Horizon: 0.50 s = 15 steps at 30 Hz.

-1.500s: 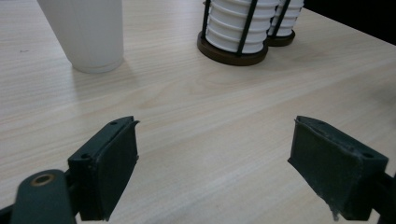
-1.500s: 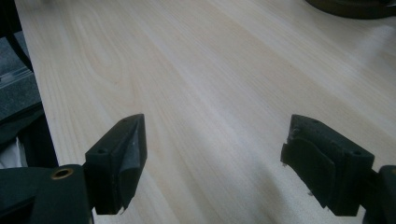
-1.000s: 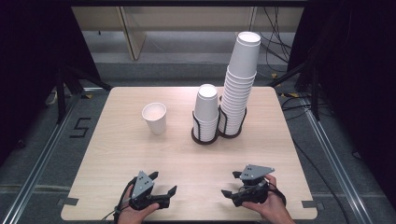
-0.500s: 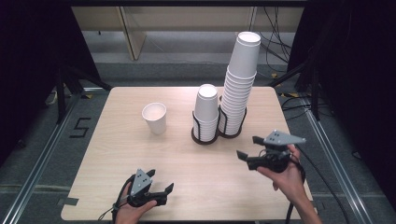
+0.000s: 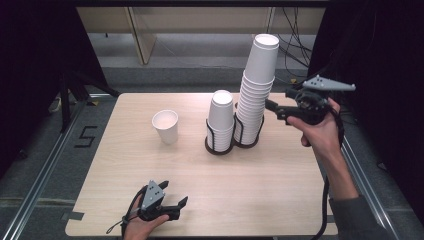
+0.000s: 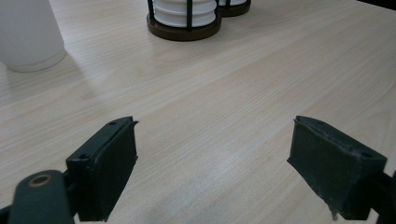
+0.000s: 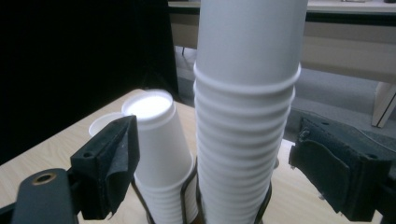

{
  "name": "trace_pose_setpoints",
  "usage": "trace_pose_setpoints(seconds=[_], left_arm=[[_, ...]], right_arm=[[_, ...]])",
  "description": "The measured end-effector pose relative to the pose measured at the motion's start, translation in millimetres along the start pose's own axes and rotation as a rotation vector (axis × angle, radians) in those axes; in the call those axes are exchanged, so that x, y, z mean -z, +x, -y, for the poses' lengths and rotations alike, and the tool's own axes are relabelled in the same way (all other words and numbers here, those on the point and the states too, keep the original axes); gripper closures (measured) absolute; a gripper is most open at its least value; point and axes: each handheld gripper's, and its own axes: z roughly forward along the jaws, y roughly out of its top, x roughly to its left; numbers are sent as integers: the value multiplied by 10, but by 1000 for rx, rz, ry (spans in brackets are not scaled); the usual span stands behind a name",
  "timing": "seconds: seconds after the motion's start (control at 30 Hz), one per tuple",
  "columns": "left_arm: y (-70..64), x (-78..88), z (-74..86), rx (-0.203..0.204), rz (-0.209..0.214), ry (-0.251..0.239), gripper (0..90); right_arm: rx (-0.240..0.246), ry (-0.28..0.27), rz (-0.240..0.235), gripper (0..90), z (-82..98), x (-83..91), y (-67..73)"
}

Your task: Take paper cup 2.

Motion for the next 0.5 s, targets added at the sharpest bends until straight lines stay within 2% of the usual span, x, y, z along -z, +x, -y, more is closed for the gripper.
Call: trace_pose_setpoints(seconds=[0.07,0.1,0.2,0.33,0.5], left_arm=[[11,0,-2,3,1,2,144],[16,0,-3,4,2,3,144],[25,-1,-4,15,4,5,144],[23,-3,-4,12,7,9,144],[7,-7,-6,11,3,19,144]], right_arm=[[-9,-12,9,155,-142,-32,-16],[2,-16,10,154,-209,-51,-29],[-3,-3,35,154,-369,-120,-47],[-4,-12,49,154,-519,-221,-89],[-35,-22,59,154,-629,-338,-135]])
